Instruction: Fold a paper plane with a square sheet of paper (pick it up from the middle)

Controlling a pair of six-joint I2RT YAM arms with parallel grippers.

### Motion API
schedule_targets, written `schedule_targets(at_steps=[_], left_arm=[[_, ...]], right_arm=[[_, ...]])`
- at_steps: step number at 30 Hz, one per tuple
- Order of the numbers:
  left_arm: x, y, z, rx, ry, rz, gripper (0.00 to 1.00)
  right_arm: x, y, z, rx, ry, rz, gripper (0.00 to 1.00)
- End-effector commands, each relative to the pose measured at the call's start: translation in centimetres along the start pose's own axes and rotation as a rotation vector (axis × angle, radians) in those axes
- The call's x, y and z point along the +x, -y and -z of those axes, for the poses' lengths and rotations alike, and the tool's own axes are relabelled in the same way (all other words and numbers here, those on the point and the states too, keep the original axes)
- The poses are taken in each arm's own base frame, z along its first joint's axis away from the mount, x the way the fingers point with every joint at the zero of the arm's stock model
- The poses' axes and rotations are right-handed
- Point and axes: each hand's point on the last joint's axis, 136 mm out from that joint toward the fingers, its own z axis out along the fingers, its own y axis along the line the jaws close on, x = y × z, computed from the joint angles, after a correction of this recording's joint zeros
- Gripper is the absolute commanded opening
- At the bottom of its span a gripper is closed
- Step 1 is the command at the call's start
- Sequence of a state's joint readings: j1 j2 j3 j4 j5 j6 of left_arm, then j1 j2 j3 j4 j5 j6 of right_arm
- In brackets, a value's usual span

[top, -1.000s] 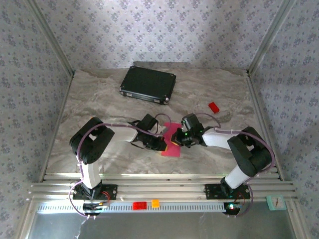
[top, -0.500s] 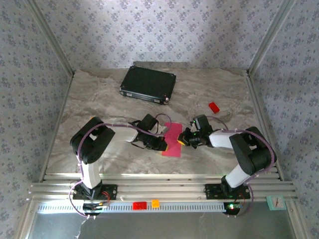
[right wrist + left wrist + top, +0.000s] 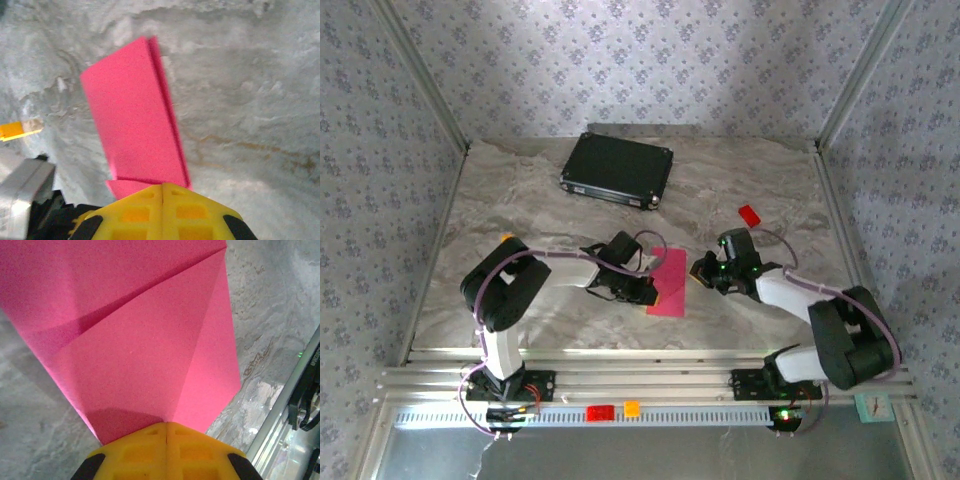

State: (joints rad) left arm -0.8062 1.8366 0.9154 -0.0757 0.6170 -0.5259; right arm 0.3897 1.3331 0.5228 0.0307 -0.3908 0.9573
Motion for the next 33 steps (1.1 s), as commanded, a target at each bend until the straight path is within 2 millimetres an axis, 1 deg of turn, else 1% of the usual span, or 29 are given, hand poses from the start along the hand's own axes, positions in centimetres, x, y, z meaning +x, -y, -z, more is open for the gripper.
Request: schedule_targets(at_steps=[1,3,5,7,8,11,13,17,23,29,33], left_arm=[[-0.6,1.3,1.3,-0.044,0.027,-0.002,0.05],[-1.8,2.2,2.4,-0.049,0.073,-0.023,0.09],[-3.0,2.8,3.3,-0.047,0.108,-0.041,0.12],[-3.9,2.8,3.5,-0.056,0.113,-0.058,0.13],[-4.2,2.6,3.5,-0.068,0.113,-0.064,0.13],[-5.0,1.9,2.9,-0.088,0.107,-0.076,0.12],[-5.3,1.3,2.6,-0.103,0.101,-0.075,0.11],[-5.4,-0.1,2.1,-0.161,0.091,-0.078,0.08],[-4.4,-1.1,0.5,-0.147,0.039,-0.057,0.07],[-3.2,-1.9,-0.2,-0.158,0.006,-0.046,0.06],[-2.9,-2.0,-0.2,-0.157,0.001,-0.04,0.06]], right_arm=[[1.8,1.3,0.7,0.084,-0.021,0.015,0.1],[2.8,1.5,0.8,0.099,-0.038,0.022,0.16],[3.8,1.6,0.9,0.112,-0.051,0.025,0.24],[4.6,1.7,0.8,0.12,-0.059,0.011,0.31],[5.1,2.0,0.8,0.138,-0.072,-0.027,0.33],[6.2,1.4,0.5,0.118,-0.11,-0.029,0.34],[6.8,1.4,0.4,0.135,-0.114,-0.018,0.34],[8.0,1.5,0.2,0.151,-0.144,-0.024,0.37],[9.2,1.7,-0.4,0.181,-0.2,-0.023,0.39],[9.4,1.5,-1.0,0.19,-0.21,-0.018,0.4],[9.2,1.4,-1.6,0.193,-0.21,-0.022,0.4]])
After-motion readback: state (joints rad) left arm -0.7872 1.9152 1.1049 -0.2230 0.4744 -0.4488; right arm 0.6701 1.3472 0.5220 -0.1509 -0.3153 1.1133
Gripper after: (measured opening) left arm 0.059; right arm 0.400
